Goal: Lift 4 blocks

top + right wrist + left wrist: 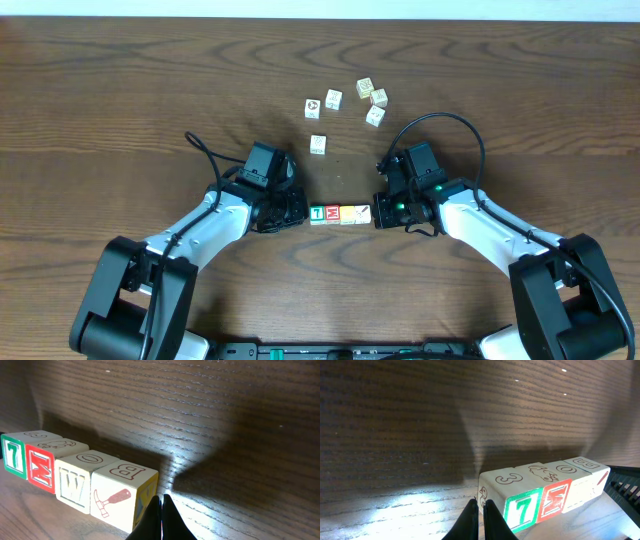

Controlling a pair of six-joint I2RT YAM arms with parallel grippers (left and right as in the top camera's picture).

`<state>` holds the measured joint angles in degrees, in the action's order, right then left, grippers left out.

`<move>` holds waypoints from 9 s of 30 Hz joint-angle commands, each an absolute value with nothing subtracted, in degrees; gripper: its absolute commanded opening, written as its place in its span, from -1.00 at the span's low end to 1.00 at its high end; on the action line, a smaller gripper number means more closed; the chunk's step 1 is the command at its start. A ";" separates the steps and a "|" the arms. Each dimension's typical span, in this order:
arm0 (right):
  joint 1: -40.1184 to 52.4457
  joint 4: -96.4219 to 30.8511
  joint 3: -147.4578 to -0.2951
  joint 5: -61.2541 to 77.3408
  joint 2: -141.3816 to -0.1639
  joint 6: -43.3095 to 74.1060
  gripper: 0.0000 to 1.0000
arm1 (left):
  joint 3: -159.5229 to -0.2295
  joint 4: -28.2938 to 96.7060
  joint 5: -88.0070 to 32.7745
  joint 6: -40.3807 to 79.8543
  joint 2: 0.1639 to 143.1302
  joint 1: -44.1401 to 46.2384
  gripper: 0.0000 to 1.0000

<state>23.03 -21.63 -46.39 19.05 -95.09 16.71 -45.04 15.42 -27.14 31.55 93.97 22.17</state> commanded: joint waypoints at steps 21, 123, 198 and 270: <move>22.59 -21.76 -47.57 23.00 -95.15 17.45 -0.98 | -45.98 14.50 -27.86 29.85 94.85 22.09 -0.85; 28.97 -19.88 -47.59 24.05 -95.74 21.45 -0.97 | -45.98 11.49 -30.50 28.32 96.23 23.59 -0.86; 30.68 -18.85 -48.90 24.23 -93.58 25.69 -0.98 | -46.00 11.90 -34.02 26.06 96.16 26.24 -0.86; 31.33 -22.90 -53.93 24.45 -92.25 26.72 -0.97 | -46.00 10.13 -37.08 27.53 92.16 26.22 -0.85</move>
